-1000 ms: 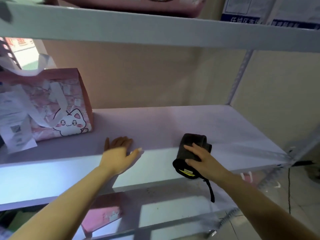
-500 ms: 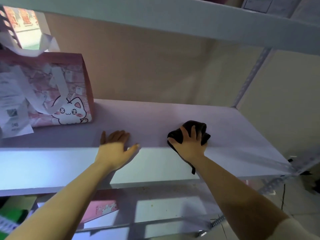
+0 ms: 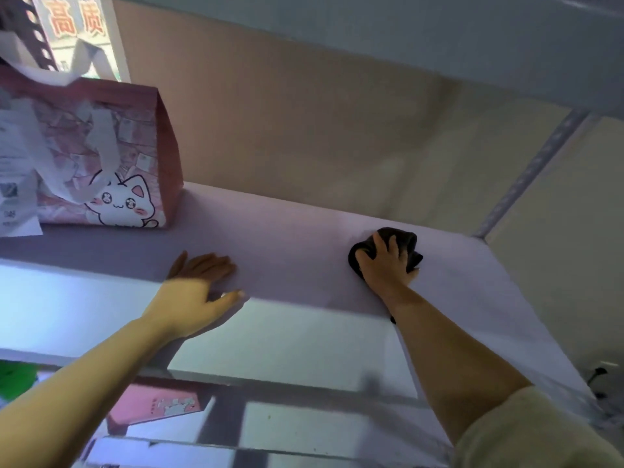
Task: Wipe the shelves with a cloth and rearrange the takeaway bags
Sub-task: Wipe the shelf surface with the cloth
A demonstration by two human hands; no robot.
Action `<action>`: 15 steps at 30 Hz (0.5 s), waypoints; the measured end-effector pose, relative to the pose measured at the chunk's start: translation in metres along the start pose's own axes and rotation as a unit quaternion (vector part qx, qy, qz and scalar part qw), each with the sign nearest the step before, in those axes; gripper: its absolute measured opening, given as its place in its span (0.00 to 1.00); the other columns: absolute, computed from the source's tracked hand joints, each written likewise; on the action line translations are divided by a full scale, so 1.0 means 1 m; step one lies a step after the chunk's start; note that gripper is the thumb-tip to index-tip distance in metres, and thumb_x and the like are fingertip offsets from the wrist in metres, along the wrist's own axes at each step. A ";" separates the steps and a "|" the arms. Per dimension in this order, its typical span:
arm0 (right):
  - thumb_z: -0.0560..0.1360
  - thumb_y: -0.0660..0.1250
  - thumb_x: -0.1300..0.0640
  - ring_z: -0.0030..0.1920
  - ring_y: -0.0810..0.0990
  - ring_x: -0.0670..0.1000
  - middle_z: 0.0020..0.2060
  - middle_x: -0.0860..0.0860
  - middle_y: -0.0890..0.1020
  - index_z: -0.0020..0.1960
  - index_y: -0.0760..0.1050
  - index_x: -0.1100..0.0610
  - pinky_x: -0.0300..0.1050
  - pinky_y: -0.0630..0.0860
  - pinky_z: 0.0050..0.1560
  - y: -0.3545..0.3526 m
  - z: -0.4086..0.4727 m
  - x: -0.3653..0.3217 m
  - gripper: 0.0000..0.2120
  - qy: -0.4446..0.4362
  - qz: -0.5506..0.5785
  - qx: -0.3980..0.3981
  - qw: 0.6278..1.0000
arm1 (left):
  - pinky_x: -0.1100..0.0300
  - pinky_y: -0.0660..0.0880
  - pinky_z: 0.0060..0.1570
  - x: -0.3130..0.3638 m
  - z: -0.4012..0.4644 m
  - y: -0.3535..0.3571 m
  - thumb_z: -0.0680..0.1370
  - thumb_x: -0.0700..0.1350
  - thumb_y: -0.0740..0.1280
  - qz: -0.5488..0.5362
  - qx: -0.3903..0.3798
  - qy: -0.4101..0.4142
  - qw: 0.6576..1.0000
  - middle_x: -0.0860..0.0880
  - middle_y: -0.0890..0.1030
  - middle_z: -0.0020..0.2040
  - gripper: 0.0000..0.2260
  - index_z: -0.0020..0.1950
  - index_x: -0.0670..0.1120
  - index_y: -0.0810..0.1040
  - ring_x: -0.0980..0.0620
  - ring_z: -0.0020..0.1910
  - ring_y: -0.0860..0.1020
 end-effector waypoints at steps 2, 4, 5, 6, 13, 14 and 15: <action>0.76 0.54 0.40 0.77 0.46 0.56 0.78 0.48 0.48 0.76 0.52 0.41 0.66 0.44 0.72 -0.002 0.016 0.001 0.30 -0.025 -0.002 -0.010 1.000 | 0.51 0.52 0.72 0.000 0.000 0.001 0.68 0.78 0.42 0.002 0.009 -0.007 1.000 0.52 0.74 0.69 0.45 0.67 0.50 0.76 0.50 0.70 0.68; 0.77 0.53 0.41 0.77 0.47 0.56 0.78 0.48 0.48 0.76 0.52 0.41 0.65 0.45 0.72 -0.003 0.032 0.003 0.28 -0.059 -0.011 -0.017 0.998 | 0.51 0.53 0.72 0.001 0.000 0.001 0.70 0.76 0.47 0.009 0.013 -0.012 1.000 0.50 0.74 0.69 0.41 0.67 0.48 0.76 0.50 0.69 0.69; 0.77 0.53 0.41 0.77 0.47 0.56 0.78 0.48 0.49 0.76 0.53 0.41 0.65 0.46 0.72 -0.004 0.040 0.004 0.28 -0.073 -0.014 -0.022 0.997 | 0.50 0.53 0.72 0.001 0.000 0.001 0.70 0.73 0.50 0.013 0.014 -0.014 1.000 0.49 0.74 0.68 0.39 0.67 0.48 0.76 0.49 0.69 0.70; 0.77 0.53 0.41 0.77 0.47 0.56 0.78 0.48 0.49 0.76 0.53 0.41 0.65 0.46 0.72 -0.004 0.048 0.003 0.27 -0.085 -0.015 -0.027 0.996 | 0.50 0.54 0.71 0.001 0.000 0.002 0.70 0.71 0.53 0.019 0.016 -0.017 1.000 0.48 0.75 0.68 0.37 0.66 0.47 0.76 0.49 0.68 0.70; 0.74 0.54 0.41 0.76 0.45 0.60 0.78 0.46 0.46 0.74 0.58 0.42 0.67 0.44 0.71 0.000 0.092 -0.043 0.29 -0.097 0.003 -0.113 0.989 | 0.48 0.65 0.68 0.004 0.001 -0.001 0.69 0.77 0.49 0.013 0.014 -0.032 0.999 0.47 0.76 0.66 0.42 0.65 0.47 0.78 0.48 0.66 0.73; 0.72 0.53 0.42 0.76 0.45 0.60 0.78 0.47 0.46 0.74 0.59 0.43 0.65 0.44 0.72 0.001 0.096 -0.054 0.30 -0.115 0.007 -0.133 0.984 | 0.48 0.66 0.68 0.004 0.001 -0.002 0.70 0.76 0.49 0.010 0.014 -0.033 0.999 0.47 0.76 0.66 0.42 0.65 0.47 0.78 0.48 0.66 0.73; 0.71 0.54 0.44 0.76 0.45 0.60 0.78 0.47 0.47 0.74 0.60 0.44 0.64 0.45 0.73 0.003 0.097 -0.066 0.30 -0.138 0.008 -0.154 0.978 | 0.48 0.66 0.68 0.005 0.001 -0.002 0.70 0.76 0.50 0.009 0.014 -0.032 0.999 0.47 0.76 0.66 0.41 0.65 0.47 0.78 0.48 0.66 0.73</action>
Point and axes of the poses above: each hand's wrist, its own z-axis towards the middle knuckle, its own y-axis out of the palm, x = y × z, the point moved 1 cm from there along z, towards the middle knuckle
